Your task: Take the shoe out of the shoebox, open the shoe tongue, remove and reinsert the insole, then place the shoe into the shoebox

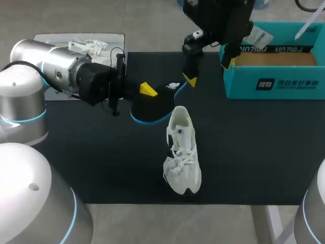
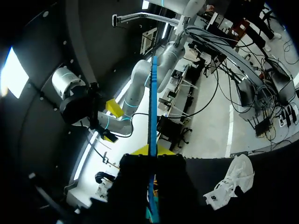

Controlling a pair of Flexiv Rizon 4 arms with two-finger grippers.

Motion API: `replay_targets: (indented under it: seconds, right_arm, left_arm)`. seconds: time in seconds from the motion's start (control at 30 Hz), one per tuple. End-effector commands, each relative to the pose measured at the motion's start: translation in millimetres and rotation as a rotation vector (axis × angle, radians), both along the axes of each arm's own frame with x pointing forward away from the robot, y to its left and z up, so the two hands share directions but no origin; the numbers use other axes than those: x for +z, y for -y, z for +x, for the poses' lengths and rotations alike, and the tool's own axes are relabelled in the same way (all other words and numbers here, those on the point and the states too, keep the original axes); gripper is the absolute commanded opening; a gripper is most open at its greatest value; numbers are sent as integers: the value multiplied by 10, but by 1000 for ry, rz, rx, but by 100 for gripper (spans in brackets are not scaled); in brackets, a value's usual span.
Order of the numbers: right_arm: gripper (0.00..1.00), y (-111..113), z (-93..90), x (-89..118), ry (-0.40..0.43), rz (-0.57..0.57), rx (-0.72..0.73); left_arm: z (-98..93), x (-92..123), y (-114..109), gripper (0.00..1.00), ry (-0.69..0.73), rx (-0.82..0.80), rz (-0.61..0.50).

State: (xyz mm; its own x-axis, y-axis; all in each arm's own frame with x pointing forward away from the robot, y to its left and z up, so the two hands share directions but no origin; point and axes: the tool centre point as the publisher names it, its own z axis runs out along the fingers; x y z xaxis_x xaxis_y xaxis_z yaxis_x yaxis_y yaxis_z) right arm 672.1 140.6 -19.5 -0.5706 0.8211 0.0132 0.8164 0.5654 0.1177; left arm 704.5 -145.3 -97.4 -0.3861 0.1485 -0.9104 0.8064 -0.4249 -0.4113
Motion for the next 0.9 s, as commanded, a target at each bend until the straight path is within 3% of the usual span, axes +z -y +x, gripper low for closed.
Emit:
replay_targets:
  seconds: [0.03, 0.37, 0.6, 0.9]
  right_arm:
    - [100, 3, 9, -7, -2, 1, 0]
    - [100, 3, 9, -7, -2, 1, 0]
    - [100, 3, 9, -7, -2, 1, 0]
    - [100, 3, 9, -7, -2, 1, 0]
  left_arm:
    - [-19, 4, -139, 0, 552, -62, -141]
    - [13, -243, -223, 0, 657, 67, -146]
    - [126, -425, -162, 0, 595, 179, -93]
    - [325, -466, -98, 0, 541, 257, -13]
